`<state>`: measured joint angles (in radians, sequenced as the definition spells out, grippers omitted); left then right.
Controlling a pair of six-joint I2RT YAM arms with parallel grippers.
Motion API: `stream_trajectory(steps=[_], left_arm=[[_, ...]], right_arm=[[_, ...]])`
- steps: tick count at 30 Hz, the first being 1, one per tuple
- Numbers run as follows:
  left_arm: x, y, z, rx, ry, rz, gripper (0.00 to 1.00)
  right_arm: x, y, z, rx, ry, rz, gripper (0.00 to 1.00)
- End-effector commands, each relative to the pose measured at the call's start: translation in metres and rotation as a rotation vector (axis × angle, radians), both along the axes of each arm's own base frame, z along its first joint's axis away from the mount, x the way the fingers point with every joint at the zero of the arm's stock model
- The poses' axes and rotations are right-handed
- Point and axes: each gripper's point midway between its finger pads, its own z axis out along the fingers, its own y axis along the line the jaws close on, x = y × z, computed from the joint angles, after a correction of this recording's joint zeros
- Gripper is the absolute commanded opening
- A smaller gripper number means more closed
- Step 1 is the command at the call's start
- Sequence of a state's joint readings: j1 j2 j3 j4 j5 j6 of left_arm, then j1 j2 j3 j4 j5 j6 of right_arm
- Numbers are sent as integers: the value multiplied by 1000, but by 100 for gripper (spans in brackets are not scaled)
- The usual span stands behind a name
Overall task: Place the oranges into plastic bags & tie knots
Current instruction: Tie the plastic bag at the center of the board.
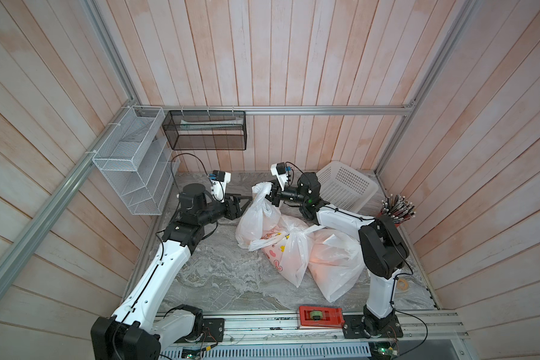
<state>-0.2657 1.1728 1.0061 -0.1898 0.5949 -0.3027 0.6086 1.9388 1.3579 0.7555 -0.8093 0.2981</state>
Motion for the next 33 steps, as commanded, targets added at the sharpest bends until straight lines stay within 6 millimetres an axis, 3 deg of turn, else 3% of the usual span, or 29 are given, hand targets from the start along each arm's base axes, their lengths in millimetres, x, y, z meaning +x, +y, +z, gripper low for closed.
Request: stream_trajectory(steps=[1, 6, 11, 14, 19, 25, 30, 33], left_arm=[[4, -20, -2, -53, 2, -49, 58], [10, -45, -28, -54, 50, -82, 55], [17, -49, -43, -81, 72, -67, 52], [15, -45, -47, -71, 64, -52, 56], [0, -24, -32, -112, 19, -46, 73], [-17, 22, -14, -148, 5, 24, 85], [-14, 54, 7, -338, 115, 100, 87], [-14, 45, 22, -484, 220, 43, 81]], right_arm=[[-12, -1, 28, 52, -52, 14, 16], [-16, -1, 37, 73, -63, 25, 16], [-23, -5, 43, 108, -82, 37, 17], [-27, -9, 49, 136, -108, 35, 17], [-29, -11, 53, 162, -130, 27, 17], [-26, -9, 47, 150, -134, 26, 18], [-27, -9, 45, 146, -144, 33, 18], [-27, -7, 44, 137, -147, 30, 18]])
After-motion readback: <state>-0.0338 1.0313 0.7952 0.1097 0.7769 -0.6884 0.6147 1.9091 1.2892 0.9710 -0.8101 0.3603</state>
